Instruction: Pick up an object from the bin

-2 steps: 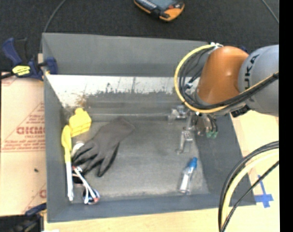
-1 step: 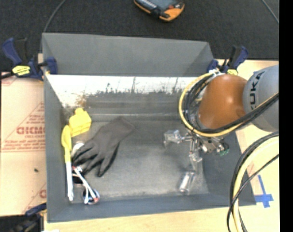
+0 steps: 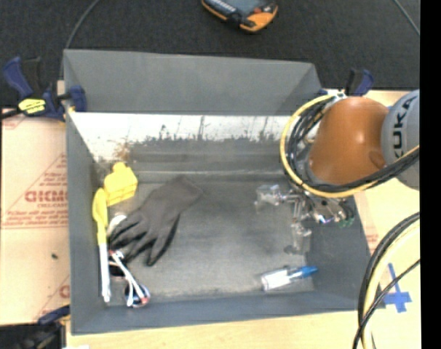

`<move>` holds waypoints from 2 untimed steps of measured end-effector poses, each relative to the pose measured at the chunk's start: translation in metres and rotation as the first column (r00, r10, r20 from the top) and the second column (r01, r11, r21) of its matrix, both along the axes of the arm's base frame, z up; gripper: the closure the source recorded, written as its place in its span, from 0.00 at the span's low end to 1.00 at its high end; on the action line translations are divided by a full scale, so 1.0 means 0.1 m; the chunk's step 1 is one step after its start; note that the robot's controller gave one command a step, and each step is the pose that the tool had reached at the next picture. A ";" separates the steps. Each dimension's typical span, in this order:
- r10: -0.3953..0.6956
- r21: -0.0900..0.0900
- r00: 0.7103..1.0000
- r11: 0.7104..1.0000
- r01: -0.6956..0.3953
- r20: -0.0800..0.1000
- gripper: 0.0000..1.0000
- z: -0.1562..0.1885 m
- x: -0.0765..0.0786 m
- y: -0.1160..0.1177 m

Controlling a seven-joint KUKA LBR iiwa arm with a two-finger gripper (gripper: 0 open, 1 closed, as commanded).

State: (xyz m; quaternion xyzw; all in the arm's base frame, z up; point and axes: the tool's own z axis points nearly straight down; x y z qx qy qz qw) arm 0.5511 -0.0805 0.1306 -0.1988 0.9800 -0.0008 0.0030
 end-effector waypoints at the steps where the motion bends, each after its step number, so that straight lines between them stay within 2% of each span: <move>1: 0.388 -0.001 0.921 0.921 -0.388 -0.004 0.00 -0.27 -0.64 0.32; 2: 0.537 -0.005 0.844 0.844 -0.537 -0.002 0.00 -0.61 -0.70 -0.17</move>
Offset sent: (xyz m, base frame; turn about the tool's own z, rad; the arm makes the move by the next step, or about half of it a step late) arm -0.0694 -0.0140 -0.0606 -0.5712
